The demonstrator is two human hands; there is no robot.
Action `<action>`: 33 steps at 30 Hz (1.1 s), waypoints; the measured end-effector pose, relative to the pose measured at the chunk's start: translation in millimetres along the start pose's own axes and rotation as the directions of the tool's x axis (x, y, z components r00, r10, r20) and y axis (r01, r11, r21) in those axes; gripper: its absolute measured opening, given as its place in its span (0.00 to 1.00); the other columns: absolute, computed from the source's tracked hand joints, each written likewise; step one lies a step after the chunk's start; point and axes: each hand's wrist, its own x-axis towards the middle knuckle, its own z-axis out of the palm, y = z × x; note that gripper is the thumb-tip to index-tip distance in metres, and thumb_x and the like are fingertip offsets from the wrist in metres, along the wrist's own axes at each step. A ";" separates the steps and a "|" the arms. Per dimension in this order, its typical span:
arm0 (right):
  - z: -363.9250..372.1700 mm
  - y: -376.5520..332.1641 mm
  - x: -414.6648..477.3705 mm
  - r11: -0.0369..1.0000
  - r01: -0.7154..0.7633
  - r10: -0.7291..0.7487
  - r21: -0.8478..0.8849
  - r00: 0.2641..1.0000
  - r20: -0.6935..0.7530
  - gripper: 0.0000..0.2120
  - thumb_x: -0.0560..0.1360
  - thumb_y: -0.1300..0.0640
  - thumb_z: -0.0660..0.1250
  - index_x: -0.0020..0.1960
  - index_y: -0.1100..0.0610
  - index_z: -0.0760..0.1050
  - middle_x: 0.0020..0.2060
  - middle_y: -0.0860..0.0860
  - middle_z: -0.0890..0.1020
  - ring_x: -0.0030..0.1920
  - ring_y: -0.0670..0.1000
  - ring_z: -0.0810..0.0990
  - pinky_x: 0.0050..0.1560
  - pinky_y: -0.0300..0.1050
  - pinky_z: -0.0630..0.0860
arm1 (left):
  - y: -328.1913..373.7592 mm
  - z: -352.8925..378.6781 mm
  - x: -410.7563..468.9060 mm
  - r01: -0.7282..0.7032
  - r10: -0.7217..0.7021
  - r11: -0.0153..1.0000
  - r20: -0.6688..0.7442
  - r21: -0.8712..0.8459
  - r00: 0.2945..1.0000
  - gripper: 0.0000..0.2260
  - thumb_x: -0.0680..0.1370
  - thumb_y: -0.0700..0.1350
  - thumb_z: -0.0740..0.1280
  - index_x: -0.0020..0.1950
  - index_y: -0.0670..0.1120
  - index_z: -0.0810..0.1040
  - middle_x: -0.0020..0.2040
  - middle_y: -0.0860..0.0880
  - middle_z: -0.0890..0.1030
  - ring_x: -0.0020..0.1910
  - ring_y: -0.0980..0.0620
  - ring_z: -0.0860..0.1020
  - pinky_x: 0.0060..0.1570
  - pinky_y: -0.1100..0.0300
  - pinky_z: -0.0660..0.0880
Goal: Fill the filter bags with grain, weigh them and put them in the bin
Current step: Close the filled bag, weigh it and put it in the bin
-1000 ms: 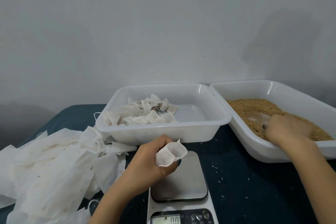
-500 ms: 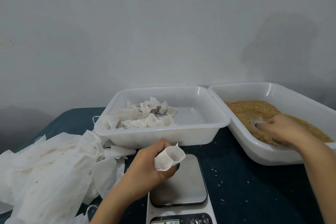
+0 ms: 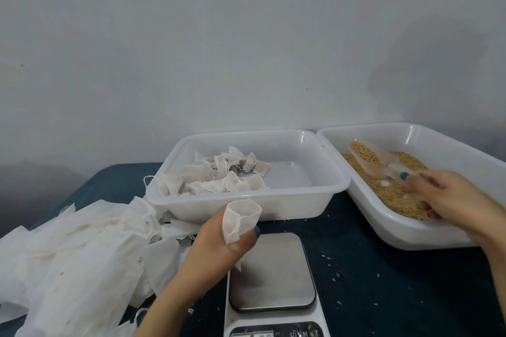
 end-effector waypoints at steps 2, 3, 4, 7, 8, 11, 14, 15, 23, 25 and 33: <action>-0.6 -8.5 -9.3 0.994 0.102 -0.101 -0.026 0.995 0.025 0.08 0.80 0.50 0.61 0.47 0.45 0.78 0.40 0.47 0.83 0.35 0.51 0.79 0.35 0.45 0.70 | 0.6 0.0 -0.3 0.010 -0.010 1.000 0.002 0.010 1.000 0.04 0.71 0.56 0.69 0.42 0.65 0.75 0.36 0.61 0.80 0.34 0.63 0.76 0.36 0.68 0.74; -0.8 -13.3 -13.0 0.989 0.146 -0.145 -0.021 0.988 0.049 0.07 0.79 0.47 0.62 0.47 0.42 0.78 0.39 0.45 0.83 0.34 0.48 0.79 0.35 0.46 0.71 | 1.6 0.4 -0.4 0.011 -0.011 1.000 0.001 0.013 1.000 0.06 0.71 0.55 0.69 0.42 0.66 0.75 0.36 0.62 0.80 0.34 0.64 0.76 0.36 0.69 0.74; 0.0 -18.2 -16.2 0.984 0.178 -0.178 -0.001 0.981 0.074 0.07 0.77 0.44 0.62 0.47 0.41 0.79 0.38 0.46 0.84 0.32 0.45 0.78 0.35 0.46 0.71 | 1.4 0.4 -0.7 0.009 -0.009 1.000 0.000 0.023 1.000 0.07 0.71 0.53 0.69 0.42 0.67 0.75 0.36 0.62 0.80 0.33 0.64 0.76 0.35 0.69 0.74; 7.1 -32.7 -24.5 0.965 0.251 -0.260 0.072 0.953 0.156 0.18 0.66 0.34 0.60 0.50 0.38 0.79 0.37 0.45 0.84 0.27 0.40 0.75 0.32 0.40 0.71 | 2.0 0.5 -1.1 0.005 -0.005 0.999 0.006 0.054 1.000 0.11 0.73 0.50 0.71 0.44 0.67 0.75 0.37 0.62 0.80 0.33 0.63 0.76 0.35 0.68 0.75; 11.5 -35.8 -26.2 0.960 0.262 -0.277 0.099 0.942 0.192 0.20 0.64 0.34 0.60 0.52 0.38 0.79 0.37 0.45 0.84 0.27 0.40 0.74 0.30 0.37 0.71 | 1.7 0.5 -1.5 0.003 -0.004 0.998 0.006 0.059 1.000 0.10 0.72 0.51 0.70 0.45 0.67 0.75 0.39 0.62 0.80 0.34 0.63 0.77 0.35 0.68 0.75; 25.3 -41.1 -30.2 0.951 0.283 -0.307 0.121 0.901 0.307 0.20 0.65 0.38 0.62 0.55 0.40 0.78 0.36 0.43 0.84 0.27 0.39 0.74 0.29 0.30 0.71 | -2.2 -1.0 -1.7 -0.006 0.007 0.996 -0.012 0.092 1.000 0.08 0.71 0.54 0.69 0.49 0.62 0.75 0.42 0.59 0.81 0.38 0.60 0.78 0.37 0.68 0.74; 31.7 -40.1 -30.9 0.943 0.307 -0.333 0.128 0.864 0.378 0.19 0.63 0.36 0.65 0.52 0.38 0.81 0.36 0.44 0.85 0.25 0.40 0.71 0.26 0.30 0.68 | -8.5 -3.8 -0.6 0.005 0.004 0.988 -0.057 0.151 0.998 0.11 0.70 0.57 0.70 0.49 0.58 0.75 0.43 0.58 0.81 0.39 0.57 0.78 0.39 0.62 0.75; 31.7 -39.5 -30.5 0.941 0.307 -0.337 0.139 0.853 0.399 0.17 0.63 0.36 0.66 0.50 0.37 0.82 0.37 0.45 0.86 0.25 0.41 0.70 0.26 0.31 0.68 | -10.2 -4.7 -0.1 0.011 0.002 0.986 -0.073 0.167 0.997 0.11 0.70 0.57 0.71 0.49 0.58 0.74 0.43 0.59 0.81 0.40 0.57 0.79 0.39 0.61 0.75; 17.5 -49.3 -26.2 0.914 0.346 -0.405 0.211 0.798 0.447 0.08 0.66 0.45 0.72 0.46 0.38 0.84 0.39 0.45 0.87 0.34 0.36 0.81 0.33 0.22 0.69 | -16.4 -8.6 2.4 0.019 0.014 0.979 -0.154 0.205 0.988 0.13 0.72 0.48 0.75 0.46 0.62 0.73 0.42 0.61 0.81 0.37 0.62 0.77 0.34 0.72 0.71; 14.6 -52.8 -25.6 0.910 0.360 -0.414 0.204 0.790 0.453 0.07 0.67 0.46 0.73 0.46 0.39 0.84 0.39 0.45 0.87 0.35 0.36 0.81 0.33 0.21 0.68 | -16.2 -9.2 1.9 0.016 0.019 0.978 -0.161 0.209 0.987 0.13 0.72 0.48 0.75 0.46 0.62 0.73 0.42 0.63 0.81 0.38 0.63 0.77 0.34 0.73 0.71; 12.9 -72.5 -19.4 0.886 0.443 -0.448 0.136 0.743 0.498 0.15 0.61 0.35 0.72 0.46 0.38 0.85 0.42 0.42 0.86 0.38 0.39 0.82 0.37 0.26 0.71 | -10.2 -5.3 -2.1 -0.015 0.027 0.969 -0.046 0.246 0.999 0.16 0.66 0.62 0.71 0.48 0.59 0.73 0.44 0.64 0.81 0.42 0.62 0.79 0.40 0.63 0.76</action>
